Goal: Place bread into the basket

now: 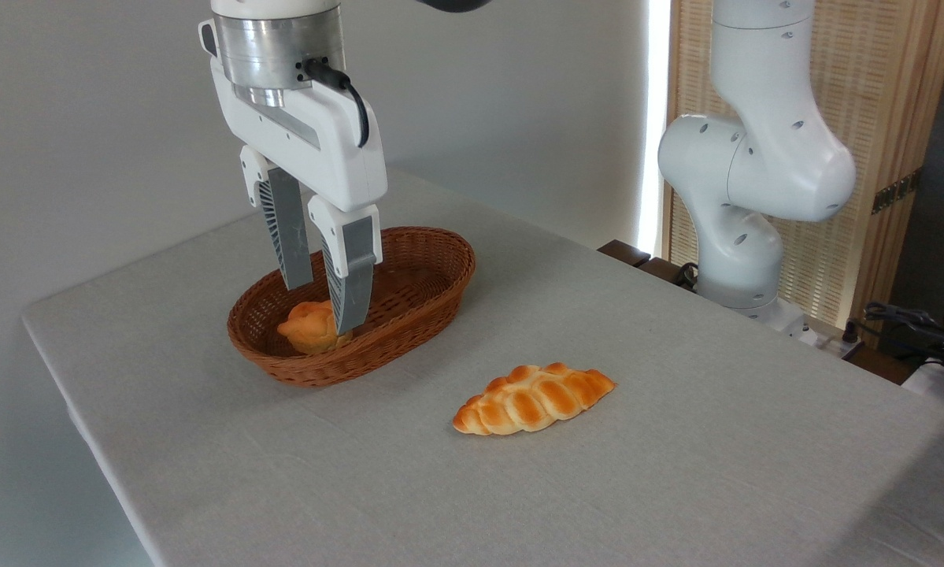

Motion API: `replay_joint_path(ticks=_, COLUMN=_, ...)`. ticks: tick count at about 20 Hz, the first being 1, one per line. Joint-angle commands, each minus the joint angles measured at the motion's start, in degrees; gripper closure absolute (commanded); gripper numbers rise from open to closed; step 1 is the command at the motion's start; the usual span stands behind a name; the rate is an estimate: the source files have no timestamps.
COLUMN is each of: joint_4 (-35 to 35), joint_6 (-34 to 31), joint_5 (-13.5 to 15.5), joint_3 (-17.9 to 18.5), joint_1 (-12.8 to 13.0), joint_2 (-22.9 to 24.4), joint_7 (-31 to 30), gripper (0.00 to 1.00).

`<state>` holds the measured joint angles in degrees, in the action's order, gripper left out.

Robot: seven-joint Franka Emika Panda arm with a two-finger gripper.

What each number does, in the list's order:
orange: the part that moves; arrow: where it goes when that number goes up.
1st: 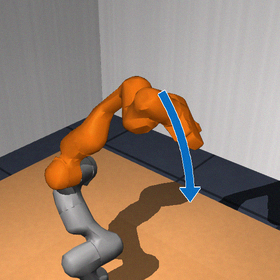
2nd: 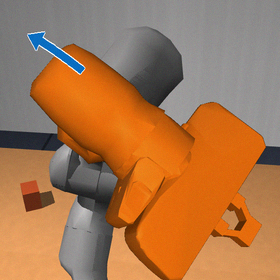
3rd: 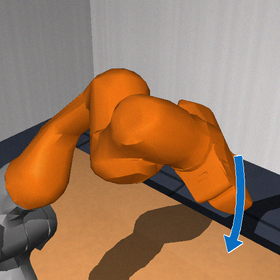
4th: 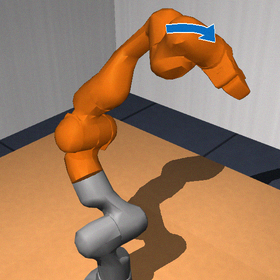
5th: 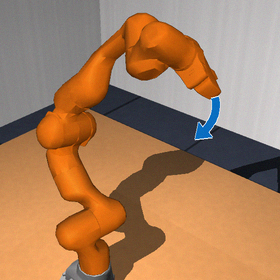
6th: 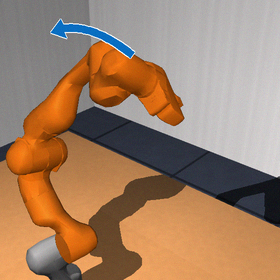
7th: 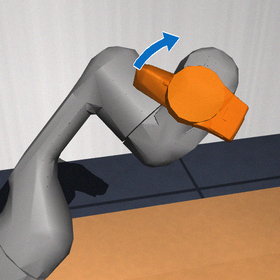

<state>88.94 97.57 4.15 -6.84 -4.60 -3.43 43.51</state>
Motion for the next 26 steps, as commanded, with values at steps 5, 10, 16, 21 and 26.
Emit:
replay_joint_path(ticks=5, joint_4=2.01, joint_6=-2.82, joint_5=-1.33, joint_3=0.42, joint_1=0.38, joint_2=3.51, joint_7=-2.03, gripper=0.00)
replay_joint_path(ticks=10, joint_4=5.62, joint_6=-2.82, joint_5=-1.33, joint_3=0.42, joint_1=1.17, joint_2=5.81, joint_7=-1.50, gripper=0.00)
replay_joint_path(ticks=16, joint_4=6.59, joint_6=-2.91, joint_5=-1.42, joint_3=0.95, joint_1=1.96, joint_2=6.60, joint_7=-1.94, gripper=0.00)
replay_joint_path(ticks=21, joint_4=6.59, joint_6=-3.53, joint_5=-1.33, joint_3=4.73, joint_1=4.69, joint_2=6.34, joint_7=-1.77, gripper=0.00)
replay_joint_path(ticks=26, joint_4=6.50, joint_6=-3.79, joint_5=-1.33, joint_3=4.73, joint_1=4.69, joint_2=6.07, joint_7=-2.03, gripper=0.00)
